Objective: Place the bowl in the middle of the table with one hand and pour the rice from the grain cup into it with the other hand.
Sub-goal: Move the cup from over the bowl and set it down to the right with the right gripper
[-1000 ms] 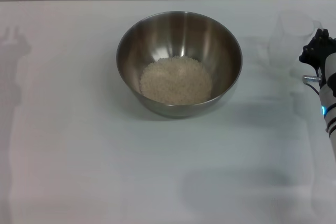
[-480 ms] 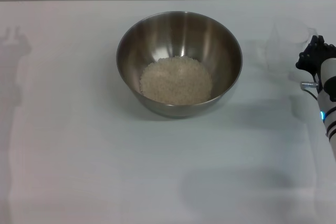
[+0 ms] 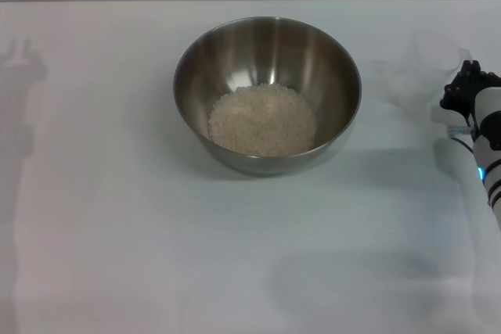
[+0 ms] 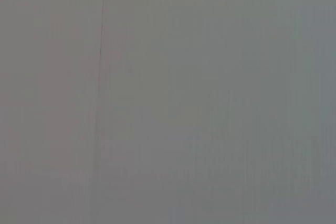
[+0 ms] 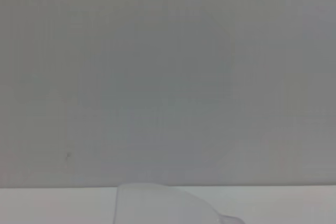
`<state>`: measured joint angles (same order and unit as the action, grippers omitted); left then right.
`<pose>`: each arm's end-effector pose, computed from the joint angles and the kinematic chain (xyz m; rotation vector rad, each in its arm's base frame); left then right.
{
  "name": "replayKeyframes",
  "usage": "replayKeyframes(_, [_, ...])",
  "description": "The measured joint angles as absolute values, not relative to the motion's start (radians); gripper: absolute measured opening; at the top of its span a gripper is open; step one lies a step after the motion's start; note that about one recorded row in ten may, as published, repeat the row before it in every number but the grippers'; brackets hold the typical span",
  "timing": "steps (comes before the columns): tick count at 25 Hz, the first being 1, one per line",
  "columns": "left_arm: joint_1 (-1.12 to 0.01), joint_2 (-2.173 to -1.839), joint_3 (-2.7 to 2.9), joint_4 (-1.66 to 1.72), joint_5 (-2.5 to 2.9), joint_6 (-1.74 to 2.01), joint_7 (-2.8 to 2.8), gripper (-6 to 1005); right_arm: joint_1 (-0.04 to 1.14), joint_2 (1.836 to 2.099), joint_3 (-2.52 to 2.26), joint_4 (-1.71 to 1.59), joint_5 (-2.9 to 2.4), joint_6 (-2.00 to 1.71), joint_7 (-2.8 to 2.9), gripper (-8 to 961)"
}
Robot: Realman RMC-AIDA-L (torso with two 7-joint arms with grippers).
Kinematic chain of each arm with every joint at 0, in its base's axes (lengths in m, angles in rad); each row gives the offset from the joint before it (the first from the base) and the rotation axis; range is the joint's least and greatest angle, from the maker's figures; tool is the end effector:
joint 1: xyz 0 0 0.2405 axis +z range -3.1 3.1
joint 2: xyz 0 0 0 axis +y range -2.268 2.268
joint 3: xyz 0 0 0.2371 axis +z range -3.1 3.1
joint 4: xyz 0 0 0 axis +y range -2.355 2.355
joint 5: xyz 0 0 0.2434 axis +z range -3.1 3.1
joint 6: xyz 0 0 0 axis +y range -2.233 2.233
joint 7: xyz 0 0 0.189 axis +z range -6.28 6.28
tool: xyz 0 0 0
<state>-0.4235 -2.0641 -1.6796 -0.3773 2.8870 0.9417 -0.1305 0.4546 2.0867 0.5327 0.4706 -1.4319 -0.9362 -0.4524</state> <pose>-0.3326 0.4377 0.0573 -1.3571 -0.5371 -0.6810 0.3311 0.3869 -0.0776 -1.4591 0.7591 0.3823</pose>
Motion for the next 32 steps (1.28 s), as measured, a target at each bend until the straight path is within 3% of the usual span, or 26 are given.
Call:
replayKeyframes(17, [-0.427,-2.060,-1.687,-0.379,2.887,0.943,-0.129,194,0.448,2.086,0.477,0.484,-1.434,-0.961,-0.457,56])
replayKeyframes(23, [-0.434,-2.060,-1.689,-0.378,2.887,0.942,-0.129,195,0.428,2.087,0.435,0.512,-1.437,-1.003,-0.463,261])
replayKeyframes(32, [-0.434,-2.059,-1.685,-0.377,2.887,0.940,-0.129,196,0.349,2.089,0.422,0.587,-1.442,-1.091,-0.572,475])
